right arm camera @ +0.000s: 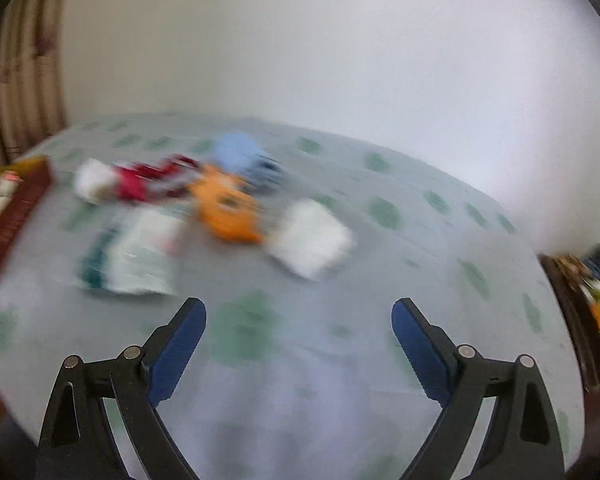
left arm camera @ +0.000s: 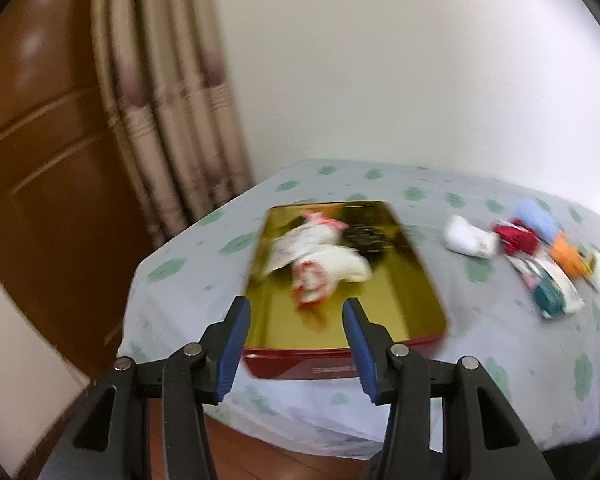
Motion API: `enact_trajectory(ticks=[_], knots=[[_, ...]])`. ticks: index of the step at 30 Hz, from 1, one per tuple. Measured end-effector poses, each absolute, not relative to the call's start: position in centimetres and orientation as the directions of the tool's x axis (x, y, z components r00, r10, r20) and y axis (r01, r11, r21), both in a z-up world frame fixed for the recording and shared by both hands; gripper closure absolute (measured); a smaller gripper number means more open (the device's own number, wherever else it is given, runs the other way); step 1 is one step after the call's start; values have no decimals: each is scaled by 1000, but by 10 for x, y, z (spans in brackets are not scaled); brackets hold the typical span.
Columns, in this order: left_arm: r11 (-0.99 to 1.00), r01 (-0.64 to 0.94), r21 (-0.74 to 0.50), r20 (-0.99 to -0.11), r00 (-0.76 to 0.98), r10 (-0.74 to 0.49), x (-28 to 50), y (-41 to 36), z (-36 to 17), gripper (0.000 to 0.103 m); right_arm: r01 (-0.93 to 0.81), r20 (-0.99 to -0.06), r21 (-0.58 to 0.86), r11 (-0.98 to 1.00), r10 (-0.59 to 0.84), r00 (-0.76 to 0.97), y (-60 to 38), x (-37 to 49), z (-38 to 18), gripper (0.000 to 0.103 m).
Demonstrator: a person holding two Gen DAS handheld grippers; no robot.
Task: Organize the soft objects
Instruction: 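Move the left tool to the folded white sock and close on it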
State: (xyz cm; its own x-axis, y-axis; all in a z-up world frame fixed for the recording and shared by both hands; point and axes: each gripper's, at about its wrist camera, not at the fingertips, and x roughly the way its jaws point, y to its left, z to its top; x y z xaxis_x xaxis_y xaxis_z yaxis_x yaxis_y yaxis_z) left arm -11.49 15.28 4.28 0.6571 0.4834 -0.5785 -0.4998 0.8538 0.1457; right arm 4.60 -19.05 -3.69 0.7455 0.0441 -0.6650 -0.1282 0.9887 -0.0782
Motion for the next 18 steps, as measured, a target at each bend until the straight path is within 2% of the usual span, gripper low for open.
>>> enact_trajectory(ticks=[2,5,9,13,18], knots=[[899,-418,132,-614,677,406,-103,142,42,49,-98,-686,-83,992,15,728,-206,52,-50,10],[934,-346,88,-662,680,315,-81,130,44,49,-94,-687,1,996,69,723,-221,57,-52,10],[953,-285,-104,-746,655,115,-33,122,48,49,-128,-692,21,992,106,714,-216,59,-56,10],[899,-337,-280,-791,612,-17,23,125,42,49,-157,-669,18,988,128,732,-212,52,-53,8],[788,-452,-419,-837,529,-141,85,137,9,49,-169,-655,86,982,183,733,-220,49,-53,7]])
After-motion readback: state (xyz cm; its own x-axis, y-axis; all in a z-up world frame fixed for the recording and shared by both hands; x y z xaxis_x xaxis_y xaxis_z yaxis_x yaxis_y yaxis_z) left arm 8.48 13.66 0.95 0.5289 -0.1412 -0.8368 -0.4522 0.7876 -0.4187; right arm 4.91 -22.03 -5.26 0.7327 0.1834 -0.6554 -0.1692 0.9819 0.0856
